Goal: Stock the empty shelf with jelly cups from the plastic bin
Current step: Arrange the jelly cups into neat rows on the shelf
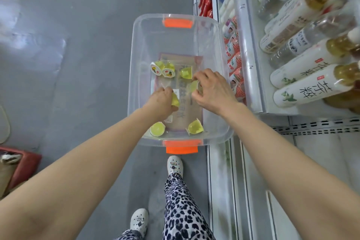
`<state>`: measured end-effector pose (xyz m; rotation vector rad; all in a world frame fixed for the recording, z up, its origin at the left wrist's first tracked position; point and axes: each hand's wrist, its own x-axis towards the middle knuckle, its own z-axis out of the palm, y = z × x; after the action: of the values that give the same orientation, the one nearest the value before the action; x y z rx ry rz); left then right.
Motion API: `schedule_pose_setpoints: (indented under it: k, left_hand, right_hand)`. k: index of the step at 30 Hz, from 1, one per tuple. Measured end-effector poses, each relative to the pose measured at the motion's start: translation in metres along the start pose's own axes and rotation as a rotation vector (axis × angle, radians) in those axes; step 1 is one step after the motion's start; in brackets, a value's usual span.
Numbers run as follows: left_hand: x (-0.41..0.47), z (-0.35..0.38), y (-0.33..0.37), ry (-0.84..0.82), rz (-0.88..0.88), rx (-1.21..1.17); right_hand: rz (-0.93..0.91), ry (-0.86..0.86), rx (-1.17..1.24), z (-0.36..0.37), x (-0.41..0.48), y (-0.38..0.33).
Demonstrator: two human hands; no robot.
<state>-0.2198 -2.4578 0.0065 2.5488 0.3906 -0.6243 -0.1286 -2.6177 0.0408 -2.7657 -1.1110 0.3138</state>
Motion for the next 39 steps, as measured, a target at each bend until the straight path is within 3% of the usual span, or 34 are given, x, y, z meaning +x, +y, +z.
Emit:
schedule_pose_setpoints:
  k: [6, 10, 18, 34, 39]
  left_hand:
    - [-0.065, -0.029, -0.005, 0.189, 0.050, -0.252]
    - [-0.117, -0.032, -0.005, 0.281, 0.187, -0.404]
    - [-0.229, -0.017, 0.032, 0.344, 0.489, -0.364]
    - [-0.410, 0.049, 0.220, 0.162, 1.008, -0.292]
    - [-0.477, 0.092, 0.292, 0.172, 1.148, -0.338]
  right_hand:
    - [0.130, 0.165, 0.166, -0.028, -0.056, -0.025]
    - [0.229, 0.337, 0.256, -0.044, -0.117, -0.051]
    - [0.360, 0.615, 0.232, -0.076, -0.278, -0.103]
    - [0.766, 0.933, -0.048, -0.139, -0.593, -0.125]
    - [0.860, 1.026, -0.105, -0.148, -0.706, -0.129]
